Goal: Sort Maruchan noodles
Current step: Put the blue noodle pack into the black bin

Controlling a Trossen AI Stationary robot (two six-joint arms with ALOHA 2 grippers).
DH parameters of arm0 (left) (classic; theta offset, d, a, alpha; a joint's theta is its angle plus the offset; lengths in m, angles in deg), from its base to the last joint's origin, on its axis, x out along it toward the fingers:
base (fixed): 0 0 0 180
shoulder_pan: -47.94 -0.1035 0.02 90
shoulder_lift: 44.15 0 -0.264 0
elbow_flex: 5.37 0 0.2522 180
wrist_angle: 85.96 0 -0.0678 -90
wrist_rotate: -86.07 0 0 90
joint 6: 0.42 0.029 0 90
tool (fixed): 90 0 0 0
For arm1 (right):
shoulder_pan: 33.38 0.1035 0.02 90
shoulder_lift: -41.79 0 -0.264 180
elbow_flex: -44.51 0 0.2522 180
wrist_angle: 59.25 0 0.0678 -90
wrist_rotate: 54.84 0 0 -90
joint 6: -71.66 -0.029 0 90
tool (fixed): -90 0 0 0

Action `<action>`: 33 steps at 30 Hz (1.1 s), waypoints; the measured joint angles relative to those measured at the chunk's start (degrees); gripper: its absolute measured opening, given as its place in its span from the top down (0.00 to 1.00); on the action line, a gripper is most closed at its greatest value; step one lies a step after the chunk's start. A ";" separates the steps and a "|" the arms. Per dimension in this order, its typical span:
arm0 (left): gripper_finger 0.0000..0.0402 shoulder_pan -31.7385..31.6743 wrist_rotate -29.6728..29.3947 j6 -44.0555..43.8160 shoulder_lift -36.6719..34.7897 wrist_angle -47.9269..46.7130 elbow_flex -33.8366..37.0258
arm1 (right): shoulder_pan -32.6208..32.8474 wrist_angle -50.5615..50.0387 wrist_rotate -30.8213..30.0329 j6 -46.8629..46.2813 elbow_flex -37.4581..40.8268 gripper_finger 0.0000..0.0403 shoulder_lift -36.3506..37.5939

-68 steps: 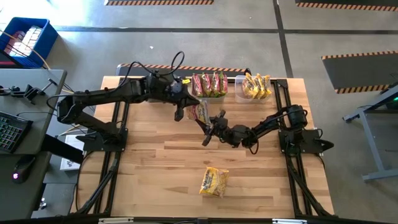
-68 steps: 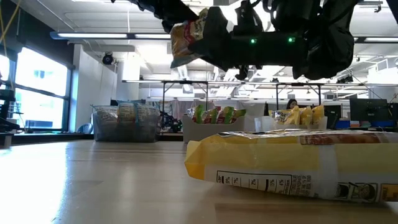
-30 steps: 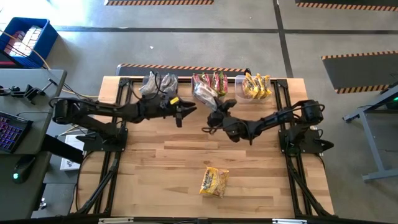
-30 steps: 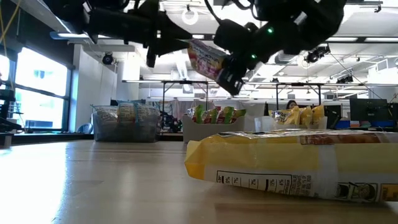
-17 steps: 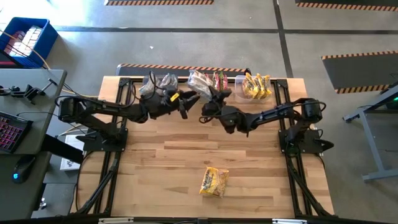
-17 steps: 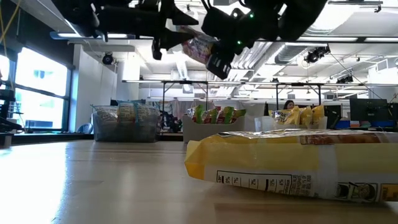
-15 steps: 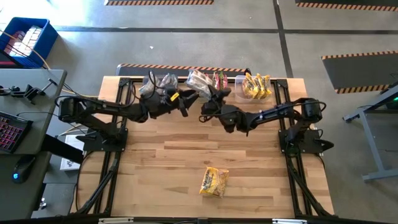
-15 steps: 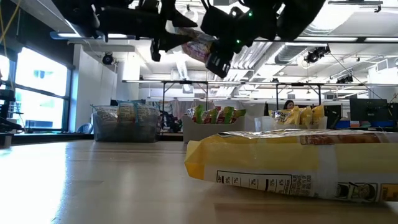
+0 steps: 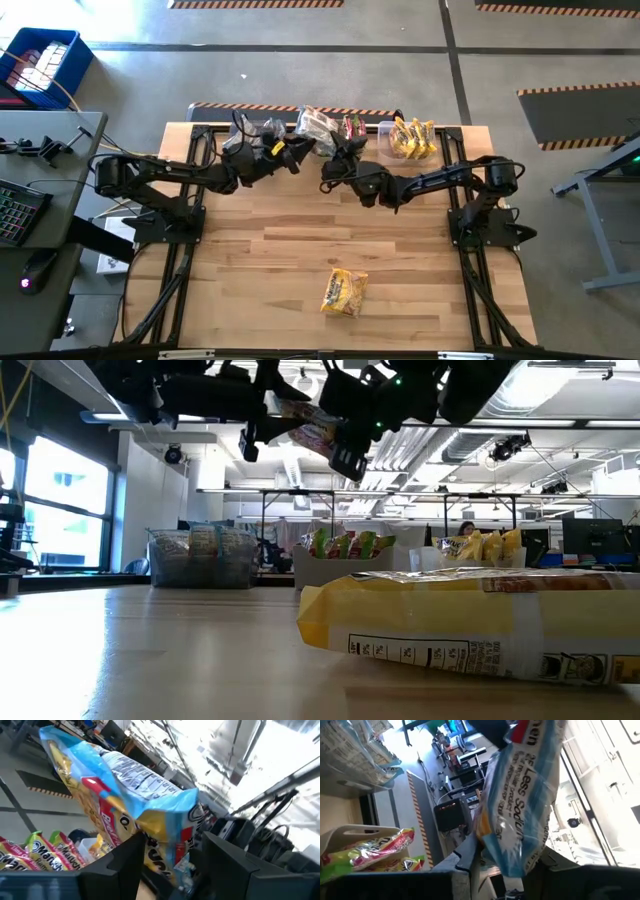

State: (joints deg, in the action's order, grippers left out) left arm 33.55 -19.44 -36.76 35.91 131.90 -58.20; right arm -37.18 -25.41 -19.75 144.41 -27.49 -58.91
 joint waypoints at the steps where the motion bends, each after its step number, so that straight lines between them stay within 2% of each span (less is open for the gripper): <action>1: 0.53 0.00 -0.26 -0.60 0.04 0.25 0.00 | -0.25 0.05 0.24 0.66 0.00 0.80 0.00; 8: 0.53 -0.04 -7.62 -9.72 0.04 0.58 0.00 | -1.55 0.17 1.62 2.50 0.02 0.80 0.00; 12: 0.53 -0.02 -3.85 -8.62 0.04 0.30 -0.01 | -1.81 0.15 2.38 3.36 0.02 0.80 0.00; 17: 0.53 -0.12 -3.48 -9.06 0.03 0.13 -0.02 | -1.81 0.18 3.04 4.28 0.04 0.80 0.00; 20: 0.53 -0.71 -0.60 -10.80 0.04 -0.03 -0.02 | -1.81 0.06 3.10 4.27 0.04 0.80 0.00; 23: 0.53 -0.81 -0.93 -13.30 0.29 -0.59 -0.02 | -1.81 -0.38 3.74 4.38 0.09 0.80 0.00; 33: 0.51 -0.39 -1.15 -11.99 0.81 -1.90 -0.09 | -1.83 -0.43 5.06 3.89 0.13 0.80 -0.04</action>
State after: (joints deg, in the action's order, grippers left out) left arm 33.15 -20.60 -48.75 36.71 130.00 -58.29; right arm -39.01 -25.84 -14.68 148.30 -27.36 -58.96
